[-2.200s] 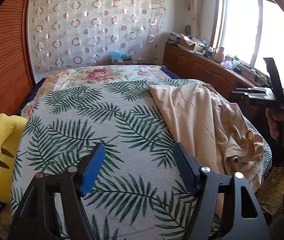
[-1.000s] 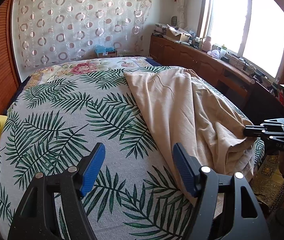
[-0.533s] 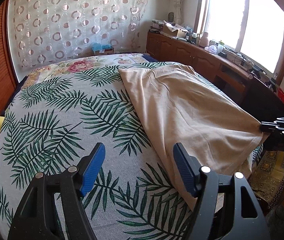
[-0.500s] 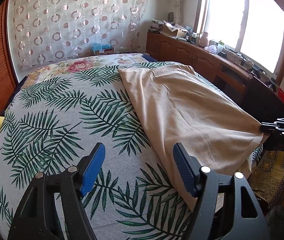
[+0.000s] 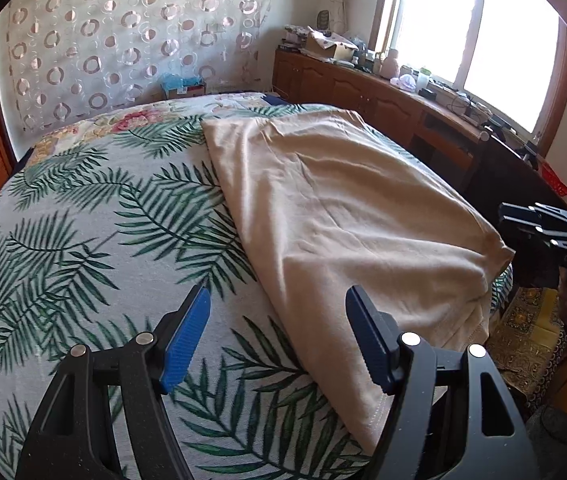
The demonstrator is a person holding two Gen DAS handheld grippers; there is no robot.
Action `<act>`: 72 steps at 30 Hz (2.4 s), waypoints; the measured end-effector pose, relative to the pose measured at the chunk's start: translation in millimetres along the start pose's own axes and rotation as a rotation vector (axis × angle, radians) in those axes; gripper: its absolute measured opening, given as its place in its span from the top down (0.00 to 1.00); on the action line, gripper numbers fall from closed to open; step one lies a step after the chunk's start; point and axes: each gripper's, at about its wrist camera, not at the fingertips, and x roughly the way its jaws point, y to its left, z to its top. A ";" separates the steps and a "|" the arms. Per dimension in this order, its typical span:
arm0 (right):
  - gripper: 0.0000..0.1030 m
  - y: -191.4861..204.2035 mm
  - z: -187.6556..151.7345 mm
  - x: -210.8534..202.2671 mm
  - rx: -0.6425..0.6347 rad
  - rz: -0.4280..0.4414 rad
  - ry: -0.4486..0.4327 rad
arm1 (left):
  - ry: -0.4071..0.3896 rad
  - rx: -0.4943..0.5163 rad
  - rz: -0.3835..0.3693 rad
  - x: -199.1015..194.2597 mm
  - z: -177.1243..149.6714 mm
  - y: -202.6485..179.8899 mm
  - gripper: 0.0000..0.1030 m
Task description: Fold small clothes
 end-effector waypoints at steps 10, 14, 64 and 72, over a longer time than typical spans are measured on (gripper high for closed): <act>0.55 -10.7 -13.5 38.5 0.069 0.015 0.081 | 0.050 0.018 -0.022 16.1 -8.9 -13.4 0.31; 0.53 -8.7 -16.1 41.2 0.058 0.010 0.098 | 0.061 0.013 -0.023 20.2 -9.7 -14.3 0.31; 0.94 4.3 89.3 18.4 -0.055 0.016 -0.172 | -0.137 -0.045 -0.137 -12.4 100.8 18.4 0.96; 0.94 -14.0 143.4 97.1 -0.035 0.000 -0.125 | -0.151 -0.099 -0.083 31.6 154.1 52.1 0.96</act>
